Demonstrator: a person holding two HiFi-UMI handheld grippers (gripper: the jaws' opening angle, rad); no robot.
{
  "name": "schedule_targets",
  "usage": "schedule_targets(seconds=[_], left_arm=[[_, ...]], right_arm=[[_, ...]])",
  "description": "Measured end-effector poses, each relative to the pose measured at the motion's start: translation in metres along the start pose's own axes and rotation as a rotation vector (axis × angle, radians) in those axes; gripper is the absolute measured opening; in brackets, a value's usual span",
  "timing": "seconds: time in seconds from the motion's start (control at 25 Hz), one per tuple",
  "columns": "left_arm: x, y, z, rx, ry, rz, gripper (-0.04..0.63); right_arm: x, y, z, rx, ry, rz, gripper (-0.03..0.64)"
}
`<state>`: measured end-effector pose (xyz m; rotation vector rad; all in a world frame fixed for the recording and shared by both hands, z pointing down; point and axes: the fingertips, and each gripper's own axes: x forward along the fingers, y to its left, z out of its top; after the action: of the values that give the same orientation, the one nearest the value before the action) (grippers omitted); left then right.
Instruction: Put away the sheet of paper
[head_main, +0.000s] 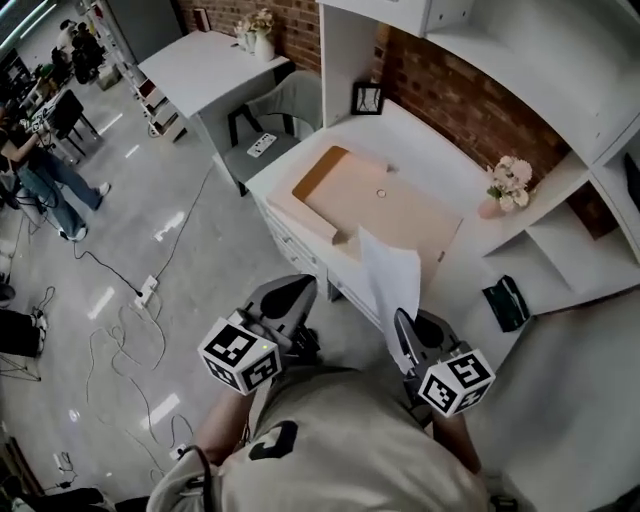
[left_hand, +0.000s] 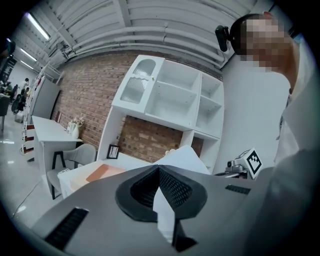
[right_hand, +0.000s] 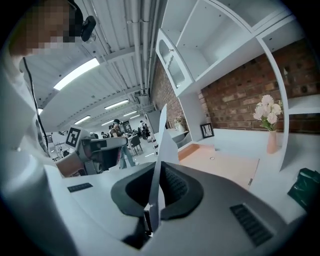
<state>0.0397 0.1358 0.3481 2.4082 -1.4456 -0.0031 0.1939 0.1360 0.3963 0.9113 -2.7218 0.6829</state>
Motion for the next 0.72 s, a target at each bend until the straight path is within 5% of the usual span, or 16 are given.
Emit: schedule_targets(seconds=[0.72], left_arm=[[0.019, 0.088, 0.005, -0.063, 0.004, -0.053, 0.015]], right_arm=[[0.031, 0.009, 0.020, -0.013, 0.043, -0.177, 0.028]])
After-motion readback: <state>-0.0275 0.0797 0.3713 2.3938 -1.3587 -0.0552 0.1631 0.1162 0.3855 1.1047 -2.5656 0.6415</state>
